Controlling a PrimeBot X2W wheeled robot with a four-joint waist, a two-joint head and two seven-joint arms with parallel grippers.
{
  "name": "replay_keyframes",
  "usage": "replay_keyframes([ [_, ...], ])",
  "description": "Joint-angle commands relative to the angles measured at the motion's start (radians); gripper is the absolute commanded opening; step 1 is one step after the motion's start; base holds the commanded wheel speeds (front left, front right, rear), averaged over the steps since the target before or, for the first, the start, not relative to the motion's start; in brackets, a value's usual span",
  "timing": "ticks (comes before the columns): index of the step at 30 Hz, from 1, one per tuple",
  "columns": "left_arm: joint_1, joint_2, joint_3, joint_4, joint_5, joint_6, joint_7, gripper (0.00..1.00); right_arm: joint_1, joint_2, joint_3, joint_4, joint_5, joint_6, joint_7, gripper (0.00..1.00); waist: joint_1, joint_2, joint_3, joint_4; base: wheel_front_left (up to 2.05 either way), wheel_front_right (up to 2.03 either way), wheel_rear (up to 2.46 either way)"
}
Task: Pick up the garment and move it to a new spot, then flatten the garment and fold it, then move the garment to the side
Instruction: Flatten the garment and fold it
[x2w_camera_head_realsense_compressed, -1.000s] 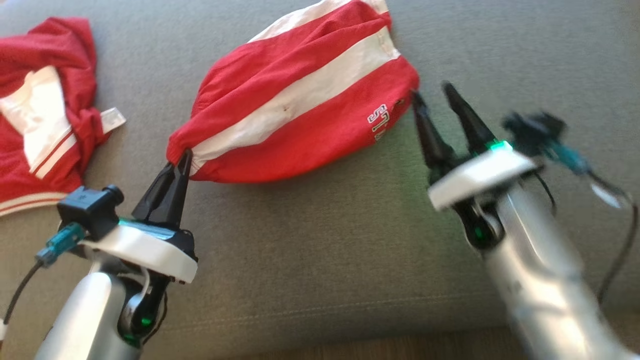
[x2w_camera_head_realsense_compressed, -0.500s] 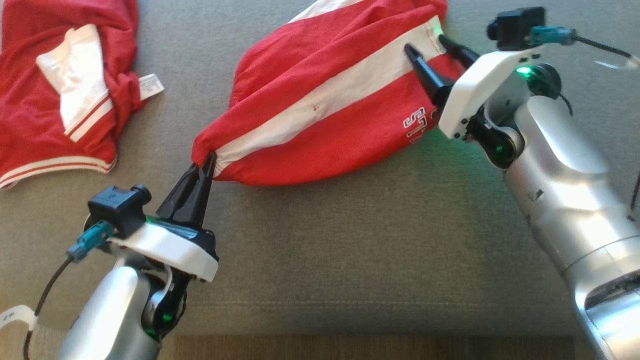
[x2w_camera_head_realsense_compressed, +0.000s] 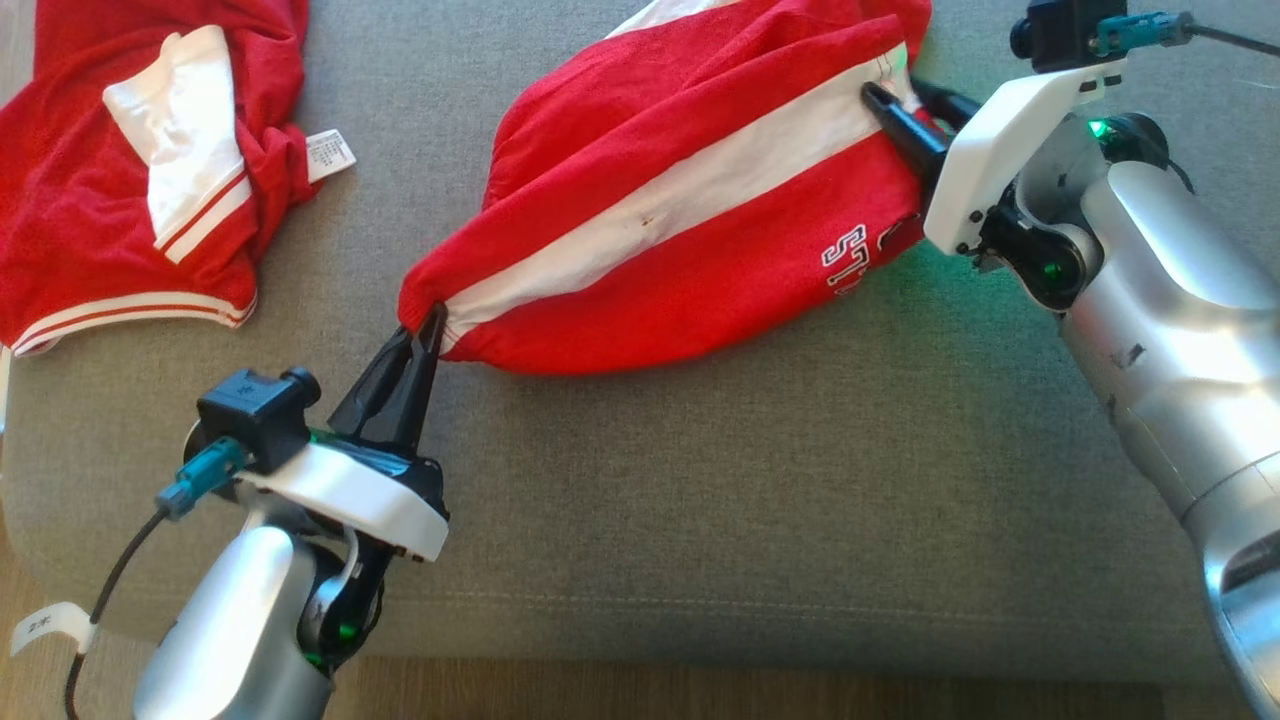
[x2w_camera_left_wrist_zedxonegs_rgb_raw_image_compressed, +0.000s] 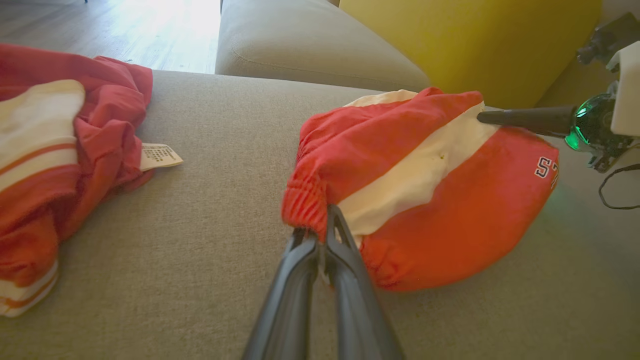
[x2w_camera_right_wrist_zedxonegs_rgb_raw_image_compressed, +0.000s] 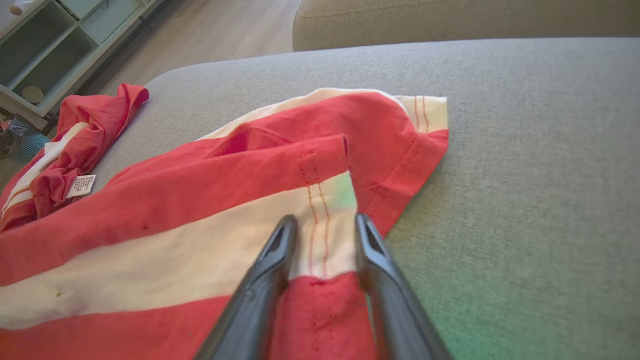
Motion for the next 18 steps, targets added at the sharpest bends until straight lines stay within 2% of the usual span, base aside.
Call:
replay_keyframes([
  [1, -0.034, 0.019, 0.031, -0.021, 0.007, 0.000, -0.010, 0.00, -0.021, 0.001, 0.014, -0.028, 0.018, 0.000, -0.002, 0.00, 0.0000, 0.0000, 0.000, -0.001, 0.00, 0.00, 0.00],
  [10, -0.039, 0.022, 0.050, -0.023, 0.008, 0.009, -0.024, 0.00, -0.025, -0.042, 0.073, -0.085, 0.108, 0.000, -0.062, 0.00, 0.0000, 0.0000, -0.018, -0.023, 0.00, 0.00, 0.00],
  [18, -0.096, 0.046, 0.110, -0.106, -0.028, 0.002, -0.033, 0.00, -0.039, -0.120, 0.102, -0.200, 0.175, 0.000, -0.176, 0.00, 0.0000, 0.0000, -0.100, -0.106, 0.00, 0.00, 0.00],
])
